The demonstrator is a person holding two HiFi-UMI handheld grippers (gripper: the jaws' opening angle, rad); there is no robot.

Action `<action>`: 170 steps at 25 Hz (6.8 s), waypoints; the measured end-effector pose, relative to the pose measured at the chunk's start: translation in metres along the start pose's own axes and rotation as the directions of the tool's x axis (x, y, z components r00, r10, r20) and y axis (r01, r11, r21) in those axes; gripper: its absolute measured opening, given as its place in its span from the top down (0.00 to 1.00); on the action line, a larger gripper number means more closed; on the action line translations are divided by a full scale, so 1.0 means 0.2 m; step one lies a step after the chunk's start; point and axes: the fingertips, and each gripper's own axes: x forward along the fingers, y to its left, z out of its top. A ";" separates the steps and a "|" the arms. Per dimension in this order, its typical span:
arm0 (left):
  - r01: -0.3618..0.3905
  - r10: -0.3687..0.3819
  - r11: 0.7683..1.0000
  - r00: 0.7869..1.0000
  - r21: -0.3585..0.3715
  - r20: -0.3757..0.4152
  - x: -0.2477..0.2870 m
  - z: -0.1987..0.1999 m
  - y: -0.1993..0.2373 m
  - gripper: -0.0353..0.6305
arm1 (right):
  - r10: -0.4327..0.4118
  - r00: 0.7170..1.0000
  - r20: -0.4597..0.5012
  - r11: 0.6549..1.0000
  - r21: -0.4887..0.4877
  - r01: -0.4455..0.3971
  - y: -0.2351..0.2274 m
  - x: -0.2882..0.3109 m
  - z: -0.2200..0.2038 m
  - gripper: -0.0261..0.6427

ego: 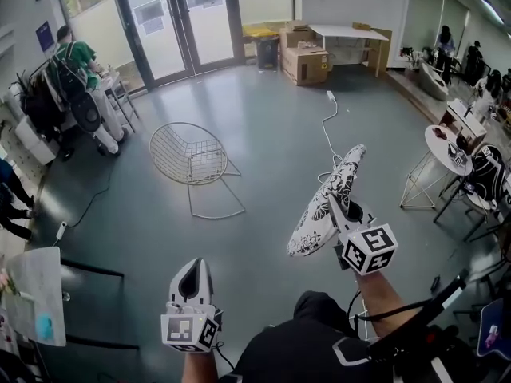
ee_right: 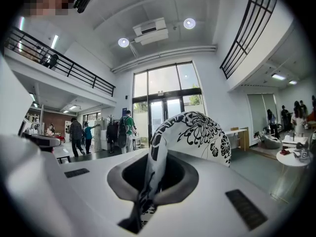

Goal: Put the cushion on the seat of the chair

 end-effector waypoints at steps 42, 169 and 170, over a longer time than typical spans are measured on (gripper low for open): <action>-0.207 0.211 0.976 0.974 0.068 -0.075 1.43 0.08 0.23 0.94 | 0.195 0.981 -0.011 0.977 0.087 -0.194 -0.85 1.51 -0.05 0.93; -0.795 0.671 0.599 0.561 -0.091 -0.484 2.31 -0.96 2.80 0.94 | 0.503 0.354 -0.788 0.830 0.328 -0.451 1.29 5.01 -2.63 0.93; -0.798 0.672 0.596 0.558 -0.091 -0.487 2.31 -0.96 2.80 0.94 | 0.517 0.347 -0.783 0.821 0.339 -0.459 1.33 5.01 -2.64 0.93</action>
